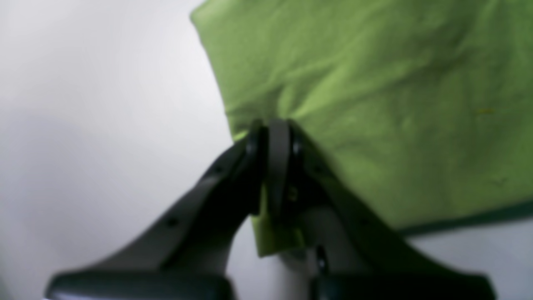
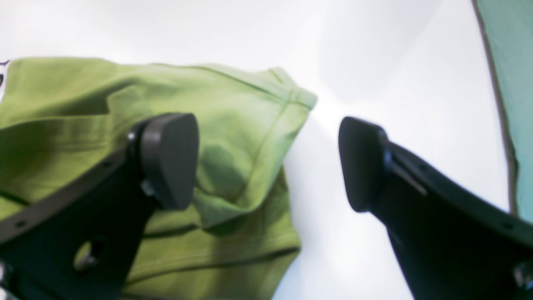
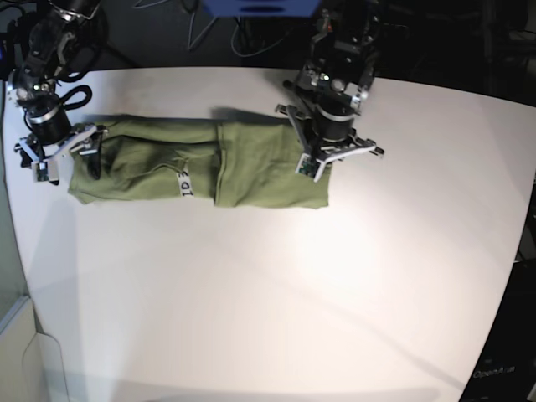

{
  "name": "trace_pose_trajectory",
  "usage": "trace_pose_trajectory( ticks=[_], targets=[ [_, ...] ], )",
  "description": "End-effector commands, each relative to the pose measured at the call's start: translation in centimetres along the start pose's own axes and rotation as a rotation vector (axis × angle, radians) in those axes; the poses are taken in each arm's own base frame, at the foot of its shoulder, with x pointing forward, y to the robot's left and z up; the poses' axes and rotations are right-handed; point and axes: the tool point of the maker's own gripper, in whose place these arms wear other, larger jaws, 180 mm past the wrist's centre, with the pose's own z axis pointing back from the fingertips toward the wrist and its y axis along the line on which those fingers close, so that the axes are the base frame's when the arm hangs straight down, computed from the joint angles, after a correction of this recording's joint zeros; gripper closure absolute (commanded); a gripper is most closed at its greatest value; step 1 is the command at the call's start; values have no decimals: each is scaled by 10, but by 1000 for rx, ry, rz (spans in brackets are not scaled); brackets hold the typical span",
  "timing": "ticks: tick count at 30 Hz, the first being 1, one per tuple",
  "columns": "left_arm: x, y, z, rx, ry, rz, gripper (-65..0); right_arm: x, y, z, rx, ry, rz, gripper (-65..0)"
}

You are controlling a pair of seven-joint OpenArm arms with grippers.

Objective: Fold the T-shirt properly
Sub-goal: 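Release the strip end with the right gripper and move it away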

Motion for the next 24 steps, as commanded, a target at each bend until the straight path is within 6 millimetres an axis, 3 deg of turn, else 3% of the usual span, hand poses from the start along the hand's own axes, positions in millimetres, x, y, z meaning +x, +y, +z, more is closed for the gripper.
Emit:
trace_pose_trajectory(
  ticks=[1, 4, 11, 24],
  targets=[
    [8, 3, 1, 11, -18, 8, -17, 17, -6, 1, -2, -57, 14, -492],
    [10, 4, 1, 13, -22, 8, -17, 13, -4, 2, 1, -47, 8, -492],
    [11, 5, 1, 16, -25, 7, -17, -22, 3, -5, 25, 13, -91, -492],
    [12, 6, 1, 18, -26, 4, -17, -42, 13, -8, 56, 31, -203, -486]
  ],
)
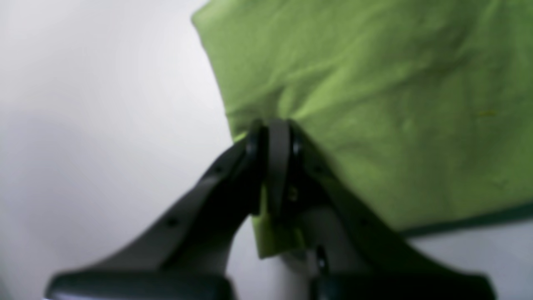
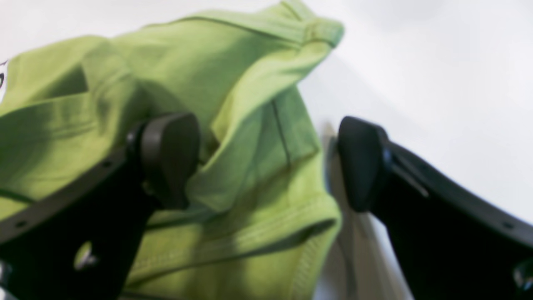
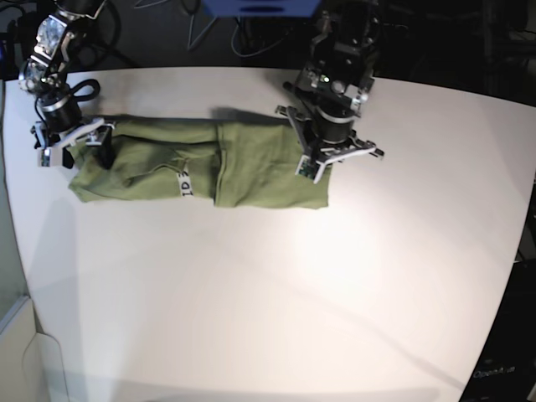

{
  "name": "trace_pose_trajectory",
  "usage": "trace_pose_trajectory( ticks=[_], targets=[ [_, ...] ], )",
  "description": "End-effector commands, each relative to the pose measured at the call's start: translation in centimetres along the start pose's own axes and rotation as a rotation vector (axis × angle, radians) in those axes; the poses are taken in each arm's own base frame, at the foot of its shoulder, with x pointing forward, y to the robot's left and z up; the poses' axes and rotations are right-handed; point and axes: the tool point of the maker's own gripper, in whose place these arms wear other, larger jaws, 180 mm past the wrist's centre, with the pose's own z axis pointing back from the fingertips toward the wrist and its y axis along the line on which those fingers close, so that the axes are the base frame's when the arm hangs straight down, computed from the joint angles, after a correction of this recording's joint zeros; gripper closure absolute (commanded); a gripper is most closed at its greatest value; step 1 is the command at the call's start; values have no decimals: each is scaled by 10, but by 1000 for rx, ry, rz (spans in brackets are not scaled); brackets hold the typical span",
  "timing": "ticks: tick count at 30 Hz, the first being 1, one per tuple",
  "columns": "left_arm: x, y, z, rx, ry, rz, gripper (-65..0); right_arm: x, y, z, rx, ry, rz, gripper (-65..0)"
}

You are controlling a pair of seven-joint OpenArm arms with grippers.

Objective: Fold the T-shirt properly
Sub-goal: 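Release the strip end with the right gripper and move it away, then grasp the strip's loose end with the right gripper and lift it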

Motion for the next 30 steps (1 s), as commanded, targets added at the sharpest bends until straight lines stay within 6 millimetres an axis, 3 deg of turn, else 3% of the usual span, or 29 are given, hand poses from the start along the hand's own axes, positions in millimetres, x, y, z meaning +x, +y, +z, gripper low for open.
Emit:
trace_pose_trajectory(
  ticks=[1, 3, 4, 9, 13, 19, 26, 30],
  targets=[
    [9, 4, 2, 14, -26, 6, -17, 0, 1, 1, 8, 8, 9, -485],
    [9, 4, 2, 15, -26, 4, -17, -2, 6, 0, 16, 7, 0, -445],
    [9, 4, 2, 15, -26, 4, -17, -1, 6, 0, 20, 6, 1, -390],
    [9, 4, 2, 16, -26, 3, -17, 0, 9, -2, 18, -3, -13, 0],
    [9, 4, 2, 16, -24, 2, -17, 3, 9, -2, 19, -8, -2, -1],
    [5, 3, 0, 14, -12, -4, -17, 32, 10, 4, -11, -27, 168, -1],
    [0, 7, 0, 19, -2, -18, -17, 65, 50, 13, -2, -72, 355, -1],
    [0, 7, 0, 18, -3, -18, -17, 77, 88, 24, 73, -111, 439, -1]
  ],
)
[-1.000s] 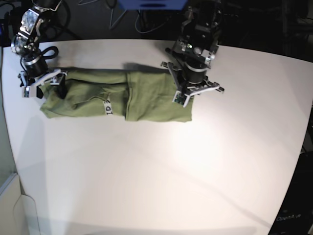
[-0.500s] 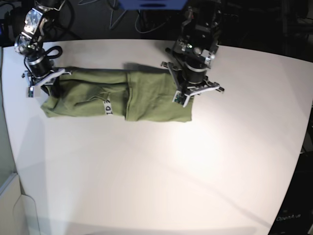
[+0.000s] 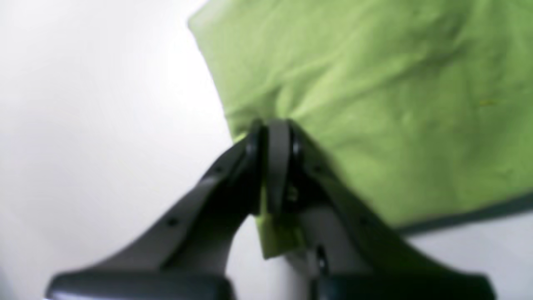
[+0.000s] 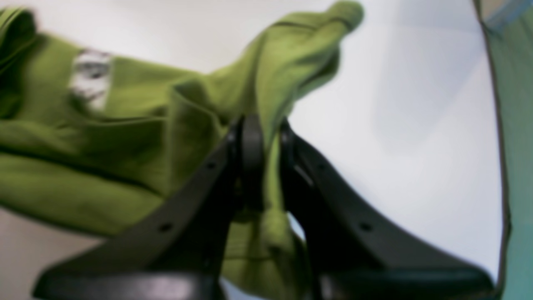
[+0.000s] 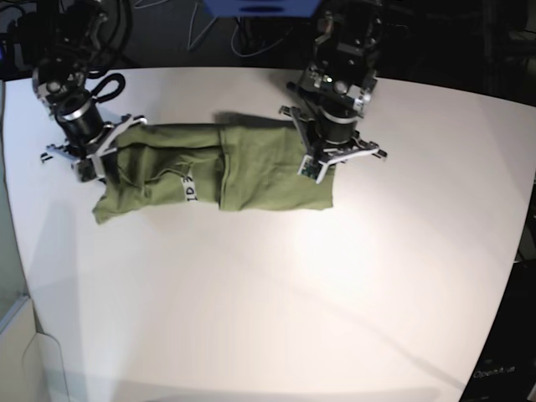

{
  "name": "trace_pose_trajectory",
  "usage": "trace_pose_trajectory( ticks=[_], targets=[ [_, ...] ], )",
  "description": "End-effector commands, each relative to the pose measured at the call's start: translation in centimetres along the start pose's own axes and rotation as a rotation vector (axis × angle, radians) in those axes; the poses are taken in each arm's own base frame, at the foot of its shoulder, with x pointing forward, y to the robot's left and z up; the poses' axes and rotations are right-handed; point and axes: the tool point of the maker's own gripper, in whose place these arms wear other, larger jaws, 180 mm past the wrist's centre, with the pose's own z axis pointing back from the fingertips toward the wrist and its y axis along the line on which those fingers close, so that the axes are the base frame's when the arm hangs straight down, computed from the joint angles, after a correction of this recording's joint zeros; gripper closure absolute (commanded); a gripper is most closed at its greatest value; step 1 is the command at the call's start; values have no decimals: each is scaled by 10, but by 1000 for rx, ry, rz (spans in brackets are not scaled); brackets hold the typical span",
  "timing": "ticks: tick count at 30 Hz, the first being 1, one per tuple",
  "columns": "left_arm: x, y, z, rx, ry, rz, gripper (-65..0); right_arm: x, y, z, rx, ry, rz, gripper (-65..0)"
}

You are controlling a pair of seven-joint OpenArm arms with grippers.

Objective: Fold the T-shirt properly
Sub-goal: 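Grasp the strip's loose end with the right gripper and lift it, then carry the held end over the shirt toward the left gripper and lay it down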

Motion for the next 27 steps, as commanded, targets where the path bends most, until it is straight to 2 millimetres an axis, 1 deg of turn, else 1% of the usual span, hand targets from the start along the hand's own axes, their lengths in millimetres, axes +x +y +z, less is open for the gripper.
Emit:
trace_pose_trajectory(
  ticks=[1, 3, 5, 8, 11, 14, 16, 19, 21, 23, 27],
  targets=[
    [4, 2, 1, 9, -6, 0, -17, 24, 3, 5, 13, -78, 23, -1],
    [3, 2, 1, 9, -4, 0, -17, 31, 20, 11, 50, -94, 48, -1],
    [4, 1, 1, 8, -5, 0, -17, 35, 39, 13, 89, -104, 44, -1],
    [3, 0, 1, 5, -3, 0, -17, 38, 60, 11, 138, -114, 30, -1],
    [2, -1, 2, 4, -2, 0, -17, 46, 80, 8, 183, -135, 13, -1],
    [3, 0, 1, 6, -3, 2, -17, 56, 97, 6, 217, -162, -8, -1],
    [4, -1, 1, 4, -4, 4, -17, 69, 108, 1, 240, -194, -17, -1],
    [5, -2, 2, 3, -6, 5, -17, 76, 128, -4, 285, -180, -19, -1],
    [5, -3, 2, 0, -7, 11, -17, 86, 137, -8, 310, -190, -9, -1],
    [6, -2, 2, 1, -10, 12, -17, 93, 145, -10, 332, -199, 2, -1],
    [8, -1, 3, 4, -15, 13, -17, 108, 171, -9, 404, -231, 24, -1]
  ],
)
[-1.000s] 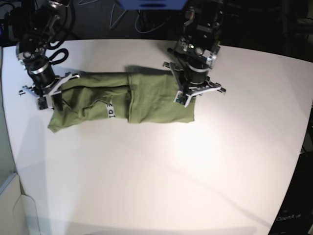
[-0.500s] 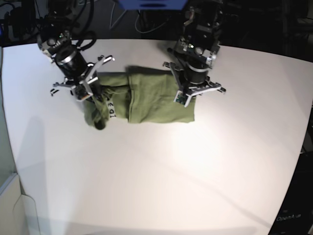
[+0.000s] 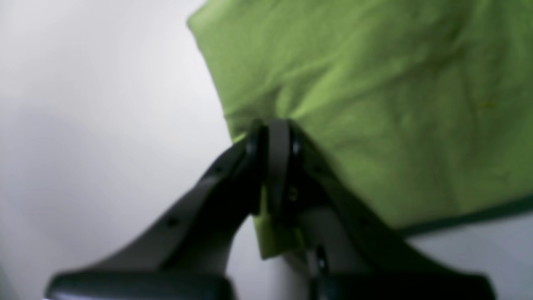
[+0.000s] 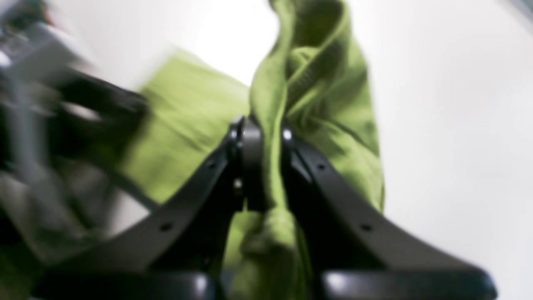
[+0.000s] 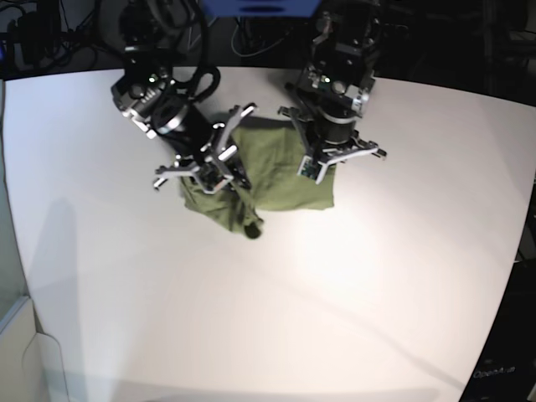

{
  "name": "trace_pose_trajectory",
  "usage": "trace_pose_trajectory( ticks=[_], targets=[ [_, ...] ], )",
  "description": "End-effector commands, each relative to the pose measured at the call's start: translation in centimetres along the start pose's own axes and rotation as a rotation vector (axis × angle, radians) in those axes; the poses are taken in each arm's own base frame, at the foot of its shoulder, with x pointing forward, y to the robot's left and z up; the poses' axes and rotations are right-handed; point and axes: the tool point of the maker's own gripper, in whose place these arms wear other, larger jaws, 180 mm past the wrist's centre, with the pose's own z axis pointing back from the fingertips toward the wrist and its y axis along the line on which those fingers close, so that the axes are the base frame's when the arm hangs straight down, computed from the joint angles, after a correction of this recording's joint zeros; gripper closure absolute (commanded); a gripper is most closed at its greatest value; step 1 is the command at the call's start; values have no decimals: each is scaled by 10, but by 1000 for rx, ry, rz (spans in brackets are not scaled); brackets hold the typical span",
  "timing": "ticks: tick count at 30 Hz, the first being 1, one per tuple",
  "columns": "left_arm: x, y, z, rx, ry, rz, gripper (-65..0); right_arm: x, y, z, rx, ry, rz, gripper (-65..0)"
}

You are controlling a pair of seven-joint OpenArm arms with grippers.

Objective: Fold the T-shirt properly
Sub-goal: 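Carry the held end over the shirt toward the left gripper and lay it down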

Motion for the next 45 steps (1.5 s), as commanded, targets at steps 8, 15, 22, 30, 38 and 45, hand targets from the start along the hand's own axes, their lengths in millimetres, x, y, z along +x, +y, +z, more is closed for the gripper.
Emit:
trace_pose_trajectory(
  ticks=[8, 15, 22, 30, 38, 45],
  targets=[
    [17, 6, 6, 14, -50, 12, -17, 40, 30, -14, 52, -118, -10, -1],
    [50, 28, 23, 70, -148, 33, -17, 38, 28, -14, 46, -115, -9, -1],
    [48, 34, 25, 87, -148, 44, -17, 37, 27, -13, 45, -113, -8, -1],
    [15, 94, 26, 249, -65, 202, -17, 38, 27, -14, 46, -115, -7, -1],
    [-19, 67, -5, 178, 56, 218, -17, 43, 38, -16, 77, -126, 0, -1],
    [-10, 59, -6, 118, 17, 343, -17, 29, 47, -30, 119, -87, -11, -1]
  ],
)
